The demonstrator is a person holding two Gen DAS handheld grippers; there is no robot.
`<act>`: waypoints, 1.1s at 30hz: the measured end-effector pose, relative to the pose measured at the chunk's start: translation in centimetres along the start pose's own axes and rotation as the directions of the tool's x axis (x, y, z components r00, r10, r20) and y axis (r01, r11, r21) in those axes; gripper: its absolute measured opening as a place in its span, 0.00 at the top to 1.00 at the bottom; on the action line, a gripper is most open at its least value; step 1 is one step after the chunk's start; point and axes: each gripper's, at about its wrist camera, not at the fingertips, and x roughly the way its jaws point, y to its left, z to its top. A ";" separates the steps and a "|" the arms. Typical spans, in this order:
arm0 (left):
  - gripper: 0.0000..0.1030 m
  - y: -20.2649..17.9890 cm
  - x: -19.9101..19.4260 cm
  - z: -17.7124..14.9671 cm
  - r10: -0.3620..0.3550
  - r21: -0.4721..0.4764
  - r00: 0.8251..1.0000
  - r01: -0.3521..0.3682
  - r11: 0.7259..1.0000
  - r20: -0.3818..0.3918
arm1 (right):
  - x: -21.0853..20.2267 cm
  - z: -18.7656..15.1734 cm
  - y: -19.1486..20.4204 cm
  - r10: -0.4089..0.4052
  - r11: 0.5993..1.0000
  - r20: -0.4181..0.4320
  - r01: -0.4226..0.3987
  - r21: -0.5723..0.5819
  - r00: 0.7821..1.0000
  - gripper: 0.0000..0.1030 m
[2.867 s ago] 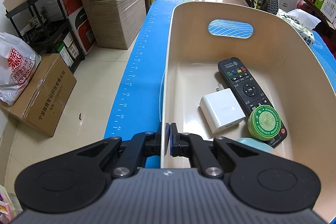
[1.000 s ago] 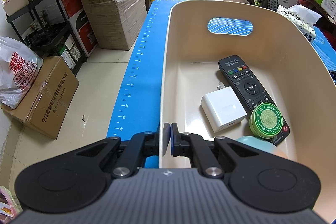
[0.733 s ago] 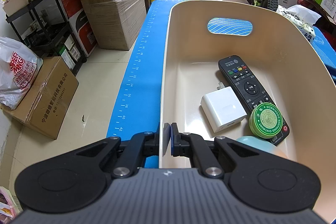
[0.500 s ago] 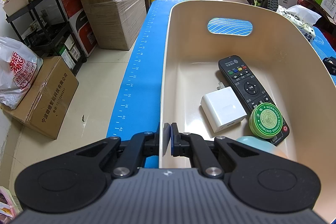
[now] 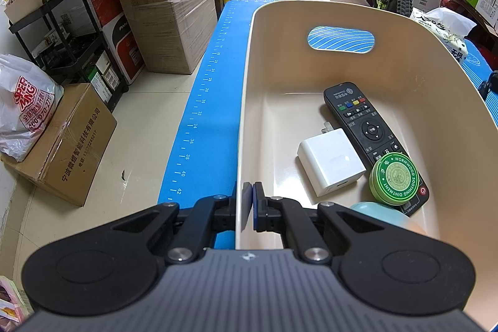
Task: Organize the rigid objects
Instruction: 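Lift the keys with the right tool and carry them over the bin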
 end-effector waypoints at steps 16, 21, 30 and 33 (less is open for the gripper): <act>0.94 0.0 0.0 0.0 0.000 -0.002 1.000 0.000 1.000 -0.001 | -6.4 8.0 2.3 0.060 0.989 0.159 -0.038 -0.140 0.985 0.73; 0.94 -0.1 0.0 0.0 -0.001 -0.003 1.000 0.001 1.000 0.000 | -8.6 11.0 5.0 0.133 0.975 0.213 -0.088 -0.205 0.968 0.73; 0.94 -0.1 0.0 0.0 -0.001 -0.004 1.000 0.001 1.000 0.000 | -9.2 13.5 11.9 0.280 0.933 0.207 -0.215 -0.287 0.937 0.73; 0.94 -0.1 0.0 0.1 -0.002 -0.004 1.000 0.002 1.000 -0.001 | -8.4 13.3 14.4 0.322 0.914 0.175 -0.257 -0.314 0.931 0.73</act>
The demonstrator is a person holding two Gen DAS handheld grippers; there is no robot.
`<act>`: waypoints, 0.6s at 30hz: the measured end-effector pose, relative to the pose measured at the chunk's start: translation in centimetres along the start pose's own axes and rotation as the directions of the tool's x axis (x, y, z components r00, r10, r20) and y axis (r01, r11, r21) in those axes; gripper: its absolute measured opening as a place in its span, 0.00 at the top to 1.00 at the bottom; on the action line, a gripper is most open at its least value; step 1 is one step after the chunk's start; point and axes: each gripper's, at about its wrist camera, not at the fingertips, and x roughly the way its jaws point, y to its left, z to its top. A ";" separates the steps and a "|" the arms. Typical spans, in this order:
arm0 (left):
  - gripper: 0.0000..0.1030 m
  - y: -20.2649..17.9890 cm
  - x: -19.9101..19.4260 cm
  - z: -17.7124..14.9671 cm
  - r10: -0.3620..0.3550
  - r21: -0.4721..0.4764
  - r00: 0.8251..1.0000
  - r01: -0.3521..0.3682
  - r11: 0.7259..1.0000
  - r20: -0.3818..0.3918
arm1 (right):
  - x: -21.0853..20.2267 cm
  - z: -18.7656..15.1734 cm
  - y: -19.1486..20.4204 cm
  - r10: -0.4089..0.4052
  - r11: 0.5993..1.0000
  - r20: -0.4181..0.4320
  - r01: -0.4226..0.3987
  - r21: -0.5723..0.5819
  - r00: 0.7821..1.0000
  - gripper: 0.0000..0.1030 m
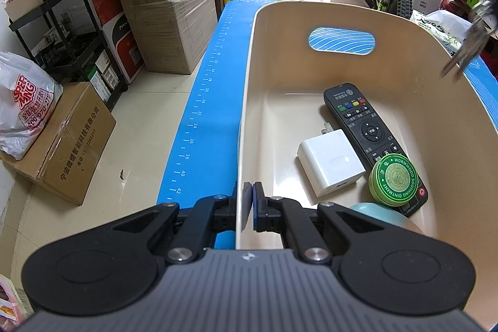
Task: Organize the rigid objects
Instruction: 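Lift the keys with the right tool and carry them over the bin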
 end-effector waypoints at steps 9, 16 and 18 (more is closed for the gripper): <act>0.94 0.0 -0.1 0.0 -0.001 -0.002 1.000 0.001 1.000 0.001 | 5.9 -0.8 3.6 0.103 0.993 -0.137 -0.094 0.072 0.985 0.73; 0.94 0.1 0.0 -0.1 -0.002 -0.004 1.000 0.002 1.000 0.001 | 10.2 -3.1 3.9 0.149 0.982 -0.283 -0.109 0.152 0.947 0.73; 0.94 0.1 0.0 0.0 -0.001 -0.003 1.000 0.001 1.000 0.001 | 11.0 -3.6 4.1 0.162 0.981 -0.320 -0.117 0.157 0.933 0.73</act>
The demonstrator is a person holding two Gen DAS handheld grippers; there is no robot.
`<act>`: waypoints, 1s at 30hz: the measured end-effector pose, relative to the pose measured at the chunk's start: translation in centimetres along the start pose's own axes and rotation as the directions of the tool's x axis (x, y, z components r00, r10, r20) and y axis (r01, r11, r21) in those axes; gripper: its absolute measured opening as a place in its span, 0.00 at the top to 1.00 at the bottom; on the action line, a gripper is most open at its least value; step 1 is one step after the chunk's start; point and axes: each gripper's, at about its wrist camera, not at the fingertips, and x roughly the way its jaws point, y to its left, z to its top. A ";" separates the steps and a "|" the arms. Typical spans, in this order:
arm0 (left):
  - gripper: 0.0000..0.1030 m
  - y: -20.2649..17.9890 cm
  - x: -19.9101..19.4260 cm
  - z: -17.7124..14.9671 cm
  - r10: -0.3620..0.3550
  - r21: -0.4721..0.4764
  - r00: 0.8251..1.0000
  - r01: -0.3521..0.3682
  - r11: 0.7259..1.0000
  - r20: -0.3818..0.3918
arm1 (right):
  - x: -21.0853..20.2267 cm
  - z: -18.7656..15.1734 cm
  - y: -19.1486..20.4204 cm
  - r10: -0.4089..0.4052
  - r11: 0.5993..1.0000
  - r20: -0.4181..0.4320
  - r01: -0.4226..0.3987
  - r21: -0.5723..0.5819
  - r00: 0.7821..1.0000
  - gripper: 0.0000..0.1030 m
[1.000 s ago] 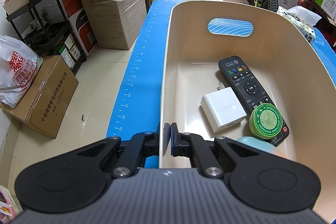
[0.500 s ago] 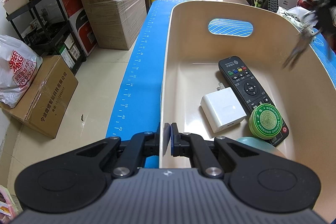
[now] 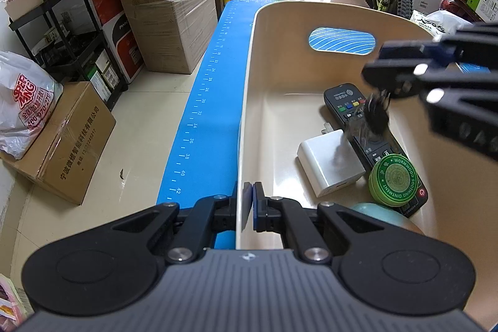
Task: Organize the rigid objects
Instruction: 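Lift the keys with the right tool and carry them over the bin, then open the right tool to drop the keys into the bin, then move the right tool back to the small white charger on the mat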
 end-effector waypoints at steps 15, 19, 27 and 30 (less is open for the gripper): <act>0.94 -0.1 0.0 0.1 0.003 0.001 1.000 -0.003 1.000 -0.002 | 0.8 -1.1 0.3 -0.004 1.000 -0.103 0.003 -0.007 0.995 0.37; 0.94 -0.1 0.0 0.1 0.003 0.000 1.000 -0.003 1.000 -0.002 | -1.3 -0.8 -1.0 -0.010 1.000 -0.042 0.011 0.020 0.999 0.29; 0.94 -0.1 -0.1 0.1 0.003 0.004 1.000 -0.003 1.000 -0.001 | -5.5 -1.3 -5.8 -0.055 0.995 0.073 0.049 0.086 0.996 0.12; 0.94 -0.1 -0.1 0.0 0.003 0.004 1.000 -0.003 1.000 -0.001 | -7.0 -2.3 -8.2 -0.086 0.990 0.099 0.075 0.116 0.991 0.10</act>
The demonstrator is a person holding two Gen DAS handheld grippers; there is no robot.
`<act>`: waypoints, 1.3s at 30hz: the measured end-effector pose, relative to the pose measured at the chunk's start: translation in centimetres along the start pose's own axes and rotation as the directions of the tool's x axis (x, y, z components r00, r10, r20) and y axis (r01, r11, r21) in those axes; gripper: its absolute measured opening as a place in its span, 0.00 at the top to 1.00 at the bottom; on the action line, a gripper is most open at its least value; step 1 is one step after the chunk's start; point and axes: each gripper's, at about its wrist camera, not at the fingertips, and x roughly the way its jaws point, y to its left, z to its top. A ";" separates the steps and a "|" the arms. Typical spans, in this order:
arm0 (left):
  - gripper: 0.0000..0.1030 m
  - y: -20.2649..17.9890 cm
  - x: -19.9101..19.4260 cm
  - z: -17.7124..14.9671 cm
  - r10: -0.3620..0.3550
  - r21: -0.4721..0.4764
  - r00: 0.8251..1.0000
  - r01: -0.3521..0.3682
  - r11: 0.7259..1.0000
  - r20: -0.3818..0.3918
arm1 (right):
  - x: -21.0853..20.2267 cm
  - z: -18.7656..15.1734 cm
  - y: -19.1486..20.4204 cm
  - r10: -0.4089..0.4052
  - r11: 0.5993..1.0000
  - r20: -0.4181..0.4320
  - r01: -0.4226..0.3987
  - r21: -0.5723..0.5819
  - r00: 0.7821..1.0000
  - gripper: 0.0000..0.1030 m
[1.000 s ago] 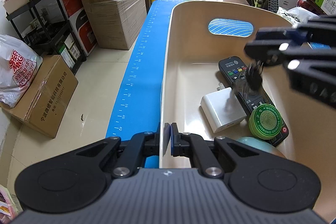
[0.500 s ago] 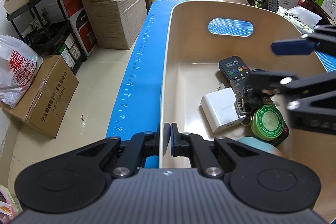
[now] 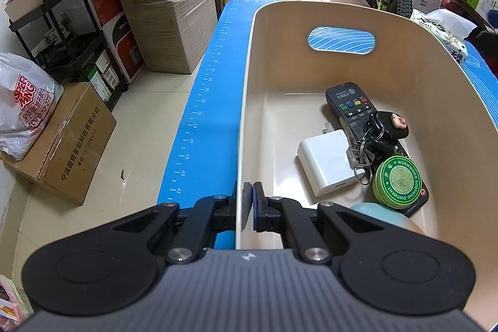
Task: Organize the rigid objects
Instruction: 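Move the right tool back to the small white charger on the mat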
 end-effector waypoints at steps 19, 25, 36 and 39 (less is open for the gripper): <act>0.94 0.1 0.0 0.0 0.004 0.004 1.000 -0.004 1.000 0.000 | -0.6 -7.4 -11.6 -0.167 0.981 -0.042 0.170 0.091 0.985 0.02; 0.94 0.0 0.0 0.0 0.004 0.009 1.000 -0.004 1.000 -0.001 | 2.6 -9.6 -13.5 -0.182 0.977 -0.074 0.189 0.098 0.981 0.02; 0.94 -0.1 0.0 0.0 0.006 0.008 1.000 -0.006 1.000 0.000 | 7.7 -12.7 -15.7 -0.254 0.959 -0.142 0.268 0.093 0.957 0.03; 0.94 -0.1 0.0 0.0 0.007 0.010 1.000 -0.007 1.000 0.000 | 8.6 -13.4 -16.4 -0.258 0.957 -0.151 0.274 0.097 0.954 0.04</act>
